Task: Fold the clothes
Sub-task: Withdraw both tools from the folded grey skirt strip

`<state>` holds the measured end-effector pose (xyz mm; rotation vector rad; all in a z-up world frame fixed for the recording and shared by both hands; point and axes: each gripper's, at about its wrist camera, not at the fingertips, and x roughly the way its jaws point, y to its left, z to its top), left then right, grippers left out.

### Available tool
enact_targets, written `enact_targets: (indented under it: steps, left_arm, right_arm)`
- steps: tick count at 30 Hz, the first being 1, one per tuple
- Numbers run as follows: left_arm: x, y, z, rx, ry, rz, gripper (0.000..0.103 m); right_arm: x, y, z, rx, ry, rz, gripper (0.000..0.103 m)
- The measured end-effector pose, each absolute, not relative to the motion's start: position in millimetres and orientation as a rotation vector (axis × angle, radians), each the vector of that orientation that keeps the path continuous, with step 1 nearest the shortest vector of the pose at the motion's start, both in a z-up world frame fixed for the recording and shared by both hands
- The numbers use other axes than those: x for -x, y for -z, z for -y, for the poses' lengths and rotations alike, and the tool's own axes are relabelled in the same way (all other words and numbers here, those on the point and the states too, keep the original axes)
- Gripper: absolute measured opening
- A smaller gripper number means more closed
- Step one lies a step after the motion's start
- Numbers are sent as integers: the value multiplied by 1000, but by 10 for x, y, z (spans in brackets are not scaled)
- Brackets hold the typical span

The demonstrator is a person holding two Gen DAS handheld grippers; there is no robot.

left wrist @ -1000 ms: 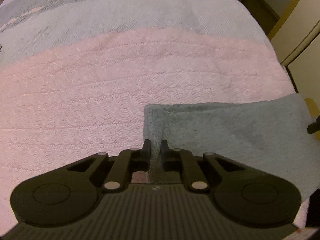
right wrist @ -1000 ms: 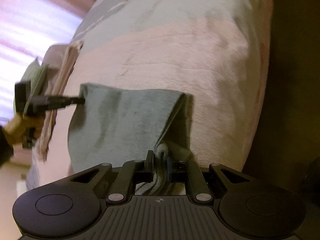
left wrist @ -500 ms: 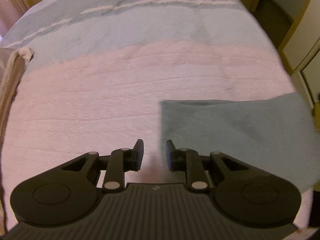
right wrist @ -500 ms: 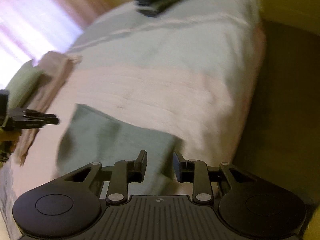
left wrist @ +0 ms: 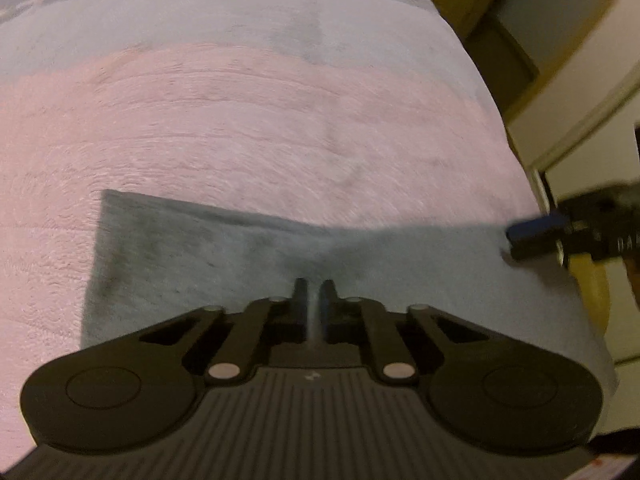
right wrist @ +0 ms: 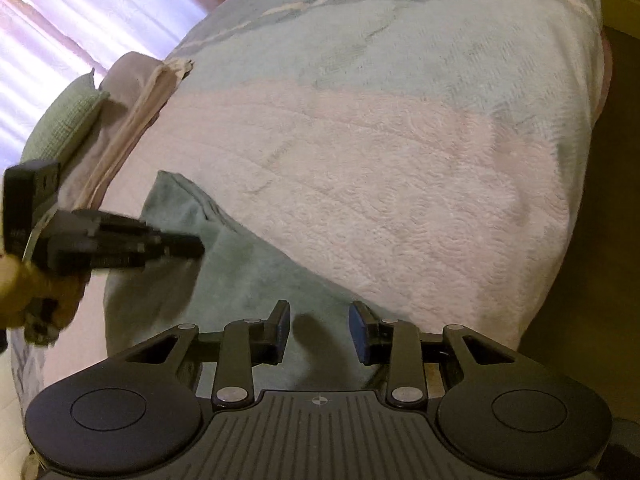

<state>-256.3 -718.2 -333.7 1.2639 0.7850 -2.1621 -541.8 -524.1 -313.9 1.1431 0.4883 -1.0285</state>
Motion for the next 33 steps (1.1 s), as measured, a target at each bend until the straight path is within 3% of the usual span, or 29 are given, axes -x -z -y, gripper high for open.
enact_targets:
  steps: [5, 9, 15, 21, 24, 33]
  left_arm:
    - [2403, 3208, 7348, -1229, 2089, -786, 3]
    - [2093, 3028, 7425, -1181, 1948, -763, 8]
    - [1810, 2662, 6897, -1150, 1901, -776, 12]
    - [1980, 2943, 6002, -1116, 1873, -943, 15]
    - [2038, 3216, 5781, -1102, 1841, -917, 16]
    - [1854, 3299, 5677, -968, 1837, -938, 16]
  right_arm:
    - [5543, 3082, 5180, -1152, 1011, -520, 30]
    - [5553, 2900, 5187, -1090, 1090, -642, 30]
    - [5303, 2478, 5045, -1068, 886, -602, 31]
    - [4583, 2646, 4702, -964, 575, -746, 31]
    - [4368, 2720, 4418, -812, 470, -795, 31]
    - [4645, 2961, 4078, -712, 528, -907, 38]
